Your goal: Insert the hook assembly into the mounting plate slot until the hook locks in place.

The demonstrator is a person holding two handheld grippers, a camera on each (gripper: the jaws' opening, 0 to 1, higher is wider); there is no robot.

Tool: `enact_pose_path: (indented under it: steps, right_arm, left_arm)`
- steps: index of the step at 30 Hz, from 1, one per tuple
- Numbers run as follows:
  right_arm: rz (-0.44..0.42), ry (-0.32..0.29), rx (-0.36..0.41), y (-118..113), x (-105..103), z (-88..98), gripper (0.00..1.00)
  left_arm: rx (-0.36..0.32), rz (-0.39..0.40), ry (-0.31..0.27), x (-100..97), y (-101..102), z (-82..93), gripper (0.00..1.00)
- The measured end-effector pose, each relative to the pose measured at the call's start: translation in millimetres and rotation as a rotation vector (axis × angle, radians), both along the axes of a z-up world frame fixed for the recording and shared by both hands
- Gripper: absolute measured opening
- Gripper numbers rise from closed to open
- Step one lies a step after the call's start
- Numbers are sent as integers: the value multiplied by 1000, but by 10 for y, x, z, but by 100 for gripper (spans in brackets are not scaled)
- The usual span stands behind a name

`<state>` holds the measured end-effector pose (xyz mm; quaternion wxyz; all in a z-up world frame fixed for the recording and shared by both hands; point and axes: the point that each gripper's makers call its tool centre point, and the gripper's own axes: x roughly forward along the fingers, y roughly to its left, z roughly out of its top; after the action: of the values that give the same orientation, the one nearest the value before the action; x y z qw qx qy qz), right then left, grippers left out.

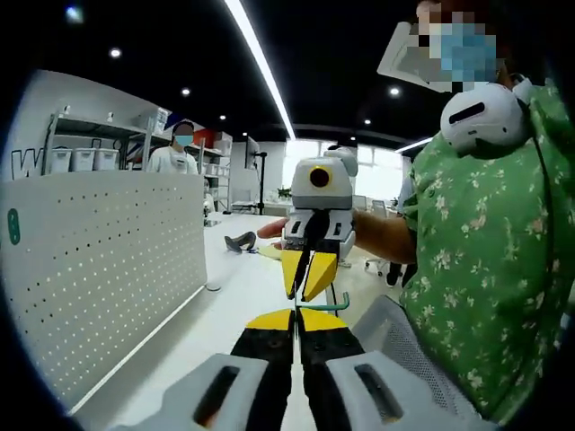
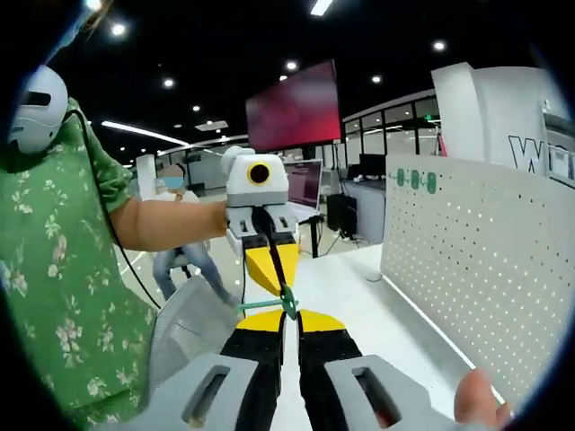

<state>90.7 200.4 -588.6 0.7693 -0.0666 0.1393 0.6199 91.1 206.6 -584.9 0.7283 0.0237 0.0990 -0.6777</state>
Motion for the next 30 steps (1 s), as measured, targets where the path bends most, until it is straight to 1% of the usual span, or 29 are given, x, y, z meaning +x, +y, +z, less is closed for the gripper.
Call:
enact_pose_path:
  steps: [3,15,19,21,23,30]
  right_arm:
    - [9,21,13,1,-21,12,2]
    - [5,40,-21,-19,-27,-43,1]
    - [-18,49,-17,-33,10,-38,1]
    - [-20,51,-18,-35,17,-36,1]
    - [-31,50,-20,-38,37,-30,0]
    - [-51,58,-22,-49,69,-36,0]
  left_arm:
    - [5,-11,4,-21,-8,-18,1]
    - [22,-16,-2,-26,-32,-60,1]
    - [22,9,-39,12,-38,-50,2]
    - [25,14,-44,18,-38,-51,2]
    - [25,28,-65,45,-38,-44,3]
    - [34,56,-105,78,-44,-49,4]
